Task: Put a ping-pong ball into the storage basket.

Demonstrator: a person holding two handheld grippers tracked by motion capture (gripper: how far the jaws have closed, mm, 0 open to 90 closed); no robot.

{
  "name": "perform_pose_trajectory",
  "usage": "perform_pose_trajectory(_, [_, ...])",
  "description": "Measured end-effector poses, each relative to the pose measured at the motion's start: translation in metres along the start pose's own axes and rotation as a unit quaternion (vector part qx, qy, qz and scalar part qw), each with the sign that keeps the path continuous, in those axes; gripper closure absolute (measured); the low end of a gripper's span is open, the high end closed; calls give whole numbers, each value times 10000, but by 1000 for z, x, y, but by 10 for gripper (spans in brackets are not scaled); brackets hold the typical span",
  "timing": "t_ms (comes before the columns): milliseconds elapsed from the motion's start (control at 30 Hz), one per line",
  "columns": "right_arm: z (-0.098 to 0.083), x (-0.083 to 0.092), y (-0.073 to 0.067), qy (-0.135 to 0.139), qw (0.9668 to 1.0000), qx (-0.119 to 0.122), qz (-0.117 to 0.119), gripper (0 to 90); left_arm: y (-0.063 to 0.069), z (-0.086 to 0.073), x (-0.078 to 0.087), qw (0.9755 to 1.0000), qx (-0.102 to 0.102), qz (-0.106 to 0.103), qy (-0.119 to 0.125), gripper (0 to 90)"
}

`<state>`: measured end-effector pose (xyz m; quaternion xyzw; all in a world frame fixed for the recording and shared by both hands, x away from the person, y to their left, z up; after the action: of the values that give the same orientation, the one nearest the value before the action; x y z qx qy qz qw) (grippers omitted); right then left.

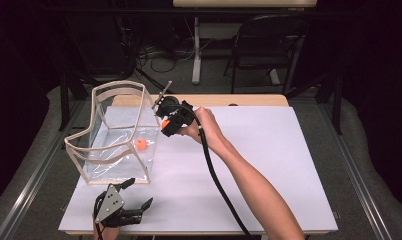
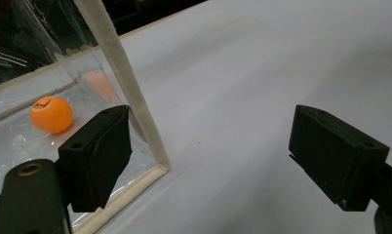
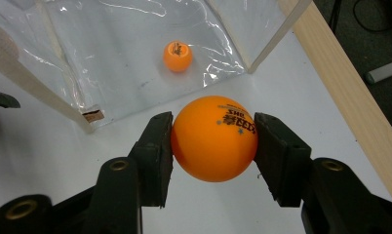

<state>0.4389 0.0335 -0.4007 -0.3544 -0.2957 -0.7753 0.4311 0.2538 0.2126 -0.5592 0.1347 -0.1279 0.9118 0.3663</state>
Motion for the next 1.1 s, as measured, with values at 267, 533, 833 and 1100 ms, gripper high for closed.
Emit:
perform_pose_trajectory(267, [4, 3, -1, 90, 10000, -5, -33, 505, 0, 0, 0, 10000, 4, -2, 7, 157])
perform_pose_trajectory(533, [7, 8, 0, 177, 9998, 7, -99, 505, 0, 0, 0, 10000, 4, -7, 6, 157])
perform_pose_trajectory(833, [11, 10, 0, 286, 9995, -10, -132, 505, 0, 0, 0, 10000, 5, -4, 4, 157])
perform_pose_trajectory(1100, [14, 12, -1, 400, 9990, -24, -173, 505, -1, 0, 1, 10000, -25, -4, 4, 157])
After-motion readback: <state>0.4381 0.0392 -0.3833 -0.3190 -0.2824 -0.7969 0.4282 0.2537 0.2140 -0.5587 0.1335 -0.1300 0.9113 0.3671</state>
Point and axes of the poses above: each handheld gripper's, and its own axes: x roughly backward along the jaws, z roughly out of its top, y roughly to its right, the point moved 3 cm from there along -x, roughly forward along the jaws, and after that the axes turned 2 degrees about y, right-handed, at the moved point
